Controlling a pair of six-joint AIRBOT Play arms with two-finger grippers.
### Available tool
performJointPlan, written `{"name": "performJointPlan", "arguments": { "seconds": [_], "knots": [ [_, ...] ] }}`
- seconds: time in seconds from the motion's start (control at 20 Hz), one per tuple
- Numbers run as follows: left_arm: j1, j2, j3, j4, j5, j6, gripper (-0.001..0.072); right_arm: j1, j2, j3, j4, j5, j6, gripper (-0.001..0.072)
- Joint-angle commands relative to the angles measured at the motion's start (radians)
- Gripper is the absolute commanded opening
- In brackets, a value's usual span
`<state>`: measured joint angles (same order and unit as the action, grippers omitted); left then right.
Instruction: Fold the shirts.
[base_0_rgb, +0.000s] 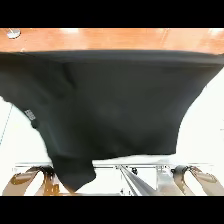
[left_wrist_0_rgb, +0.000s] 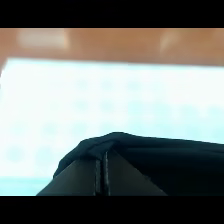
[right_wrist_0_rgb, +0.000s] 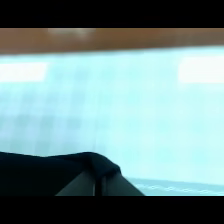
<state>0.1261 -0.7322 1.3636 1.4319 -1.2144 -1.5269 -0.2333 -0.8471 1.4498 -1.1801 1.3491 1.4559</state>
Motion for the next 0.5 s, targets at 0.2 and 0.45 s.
{"name": "performJointPlan", "arguments": {
  "seconds": [0.2, 0.45],
  "knots": [
    [-0.027, -0.452, -0.08, -0.167, 0.269, -0.017, 0.0017, 0.0, -0.504, -0.053, 0.259, -0.325, -0.107, 0.0028],
    [-0.028, -0.747, -0.009, -0.187, 0.371, -0.175, 0.0018, 0.001, -0.832, 0.149, 0.333, -0.368, -0.062, 0.0028]
  ]
}}
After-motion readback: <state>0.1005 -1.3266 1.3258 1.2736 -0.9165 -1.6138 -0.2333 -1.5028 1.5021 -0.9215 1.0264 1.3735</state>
